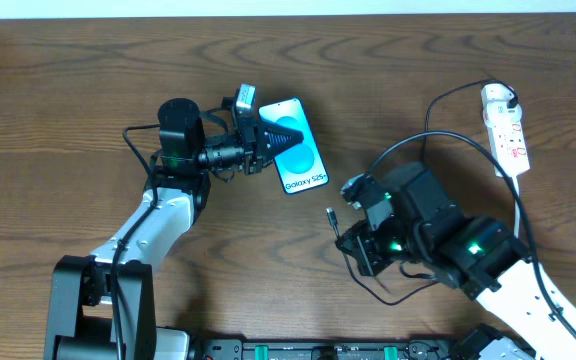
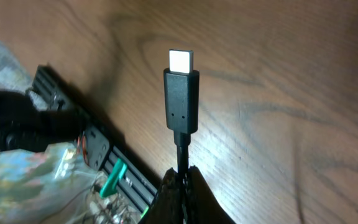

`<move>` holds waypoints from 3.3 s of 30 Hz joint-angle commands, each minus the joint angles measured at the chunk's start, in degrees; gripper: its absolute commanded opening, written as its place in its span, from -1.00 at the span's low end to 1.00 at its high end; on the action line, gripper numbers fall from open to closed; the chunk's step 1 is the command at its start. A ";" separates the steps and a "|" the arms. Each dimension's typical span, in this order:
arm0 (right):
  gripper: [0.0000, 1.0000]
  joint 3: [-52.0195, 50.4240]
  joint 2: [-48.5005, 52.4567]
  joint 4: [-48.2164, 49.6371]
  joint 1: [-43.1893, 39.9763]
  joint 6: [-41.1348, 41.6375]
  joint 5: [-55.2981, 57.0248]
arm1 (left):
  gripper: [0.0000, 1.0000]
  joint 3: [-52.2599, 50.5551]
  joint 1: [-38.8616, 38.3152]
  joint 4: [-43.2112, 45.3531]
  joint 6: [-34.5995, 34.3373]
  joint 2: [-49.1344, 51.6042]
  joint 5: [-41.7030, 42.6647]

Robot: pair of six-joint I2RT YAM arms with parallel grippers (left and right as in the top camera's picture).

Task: Plug charger to phone and switch on socket
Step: 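Carry the USB-C plug with the right gripper to the phone's bottom, then push the USB-C plug up into the phone's port with the right gripper, then open the right gripper off the plug and withdraw it rightward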

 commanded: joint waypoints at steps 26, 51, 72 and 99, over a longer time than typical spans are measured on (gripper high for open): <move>-0.98 -0.15 5.60 8.92 1.79 2.69 2.29 | -0.85 1.53 -2.95 0.68 6.73 0.22 -4.63; -0.98 -0.15 5.60 8.94 1.66 6.38 2.36 | -0.85 1.53 -2.95 0.68 6.73 0.22 -3.32; -0.98 -0.15 5.60 9.03 1.18 8.33 2.54 | -0.85 1.53 -2.95 0.70 7.15 0.22 -1.79; -0.98 -0.15 5.60 16.59 1.20 5.68 8.79 | -0.85 1.53 -2.95 0.70 12.28 0.22 5.07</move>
